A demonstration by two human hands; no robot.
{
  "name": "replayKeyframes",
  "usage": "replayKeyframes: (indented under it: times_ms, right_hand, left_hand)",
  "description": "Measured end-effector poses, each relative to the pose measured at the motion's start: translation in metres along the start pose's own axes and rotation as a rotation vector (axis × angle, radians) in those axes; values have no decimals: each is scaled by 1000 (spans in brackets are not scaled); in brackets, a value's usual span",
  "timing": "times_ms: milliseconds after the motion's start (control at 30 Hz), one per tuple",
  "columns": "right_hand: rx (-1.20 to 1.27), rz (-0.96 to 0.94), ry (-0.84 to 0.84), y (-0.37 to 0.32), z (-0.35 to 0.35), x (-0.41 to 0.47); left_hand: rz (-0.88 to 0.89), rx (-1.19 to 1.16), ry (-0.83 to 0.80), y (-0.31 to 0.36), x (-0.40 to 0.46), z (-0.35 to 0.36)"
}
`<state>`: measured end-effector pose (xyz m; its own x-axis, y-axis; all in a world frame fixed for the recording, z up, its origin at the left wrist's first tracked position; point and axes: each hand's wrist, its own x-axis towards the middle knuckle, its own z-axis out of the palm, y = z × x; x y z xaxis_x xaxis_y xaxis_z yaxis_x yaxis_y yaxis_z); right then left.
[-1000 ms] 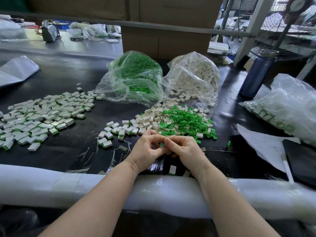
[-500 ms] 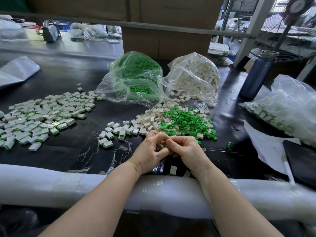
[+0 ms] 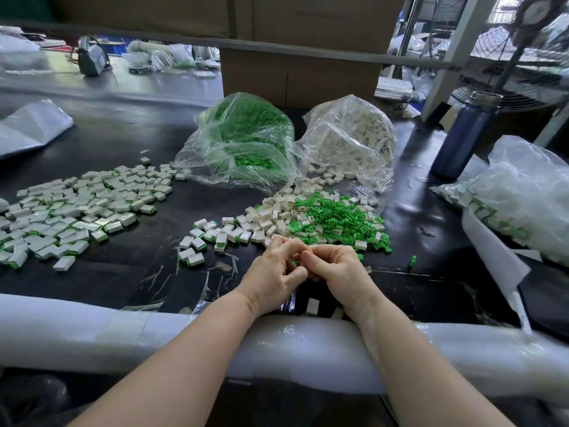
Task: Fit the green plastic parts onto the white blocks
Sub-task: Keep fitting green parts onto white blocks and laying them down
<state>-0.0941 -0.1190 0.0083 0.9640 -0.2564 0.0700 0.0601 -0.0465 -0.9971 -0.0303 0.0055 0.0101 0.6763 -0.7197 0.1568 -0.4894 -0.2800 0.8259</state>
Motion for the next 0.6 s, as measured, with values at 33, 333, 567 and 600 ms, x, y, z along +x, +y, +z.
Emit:
replayKeyframes:
  times_ms: [33, 333, 567, 600]
  right_hand:
    - [4, -6, -1, 0, 1, 0]
    - [-45, -65, 162, -1, 1, 0]
    - [-147, -75, 170, 2, 0, 1]
    - [-166, -73, 174, 2, 1, 1]
  left_hand:
    - [8, -8, 13, -1, 0, 0]
    - [-11, -77, 161, -8, 4, -3]
    - [4, 10, 155, -8, 4, -2]
    - [7, 16, 153, -8, 4, -1]
